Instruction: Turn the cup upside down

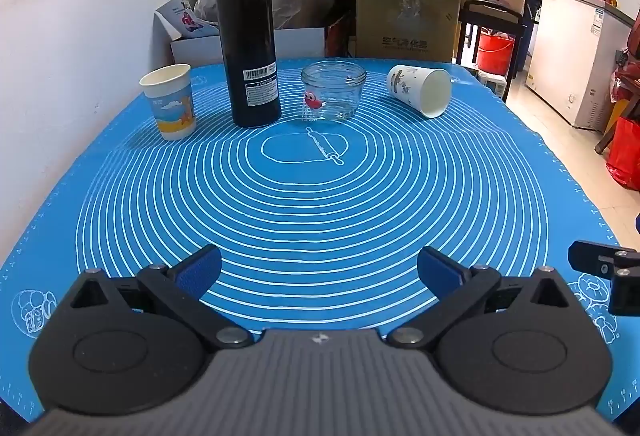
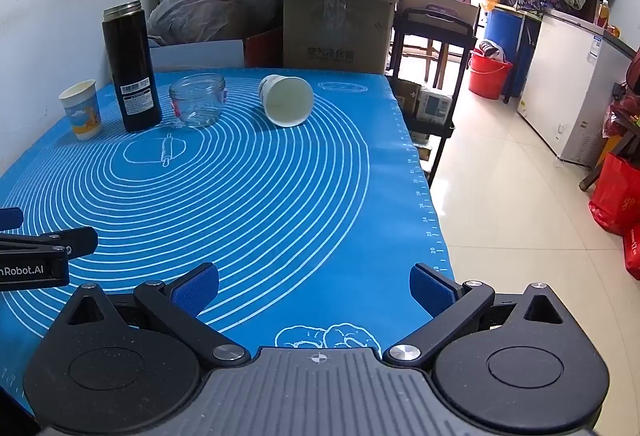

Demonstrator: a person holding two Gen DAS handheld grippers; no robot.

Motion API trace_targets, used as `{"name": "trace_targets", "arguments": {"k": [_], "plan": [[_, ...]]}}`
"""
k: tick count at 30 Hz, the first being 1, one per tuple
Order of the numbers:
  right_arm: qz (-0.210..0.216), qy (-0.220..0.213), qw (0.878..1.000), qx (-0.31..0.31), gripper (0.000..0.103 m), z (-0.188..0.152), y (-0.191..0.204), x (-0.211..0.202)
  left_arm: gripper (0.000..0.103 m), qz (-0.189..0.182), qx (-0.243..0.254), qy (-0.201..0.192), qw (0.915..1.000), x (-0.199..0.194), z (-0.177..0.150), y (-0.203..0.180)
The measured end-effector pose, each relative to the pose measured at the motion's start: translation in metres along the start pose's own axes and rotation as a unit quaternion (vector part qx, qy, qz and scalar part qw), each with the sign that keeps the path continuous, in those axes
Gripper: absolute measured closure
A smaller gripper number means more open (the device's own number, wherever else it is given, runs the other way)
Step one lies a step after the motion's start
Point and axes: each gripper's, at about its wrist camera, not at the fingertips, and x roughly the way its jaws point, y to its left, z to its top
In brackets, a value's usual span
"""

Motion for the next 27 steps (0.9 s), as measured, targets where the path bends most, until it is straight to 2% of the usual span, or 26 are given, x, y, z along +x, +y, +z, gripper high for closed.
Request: {"name": "trace_targets", "arguments": {"k": [27], "plan": [[0.000,0.005,1.000,-0.005,0.000,-0.0027,0.0013,0.0043,0.000,-0.001,0.003,0.000,1.0000,0.0022,-0.0018,-0.0012]]}}
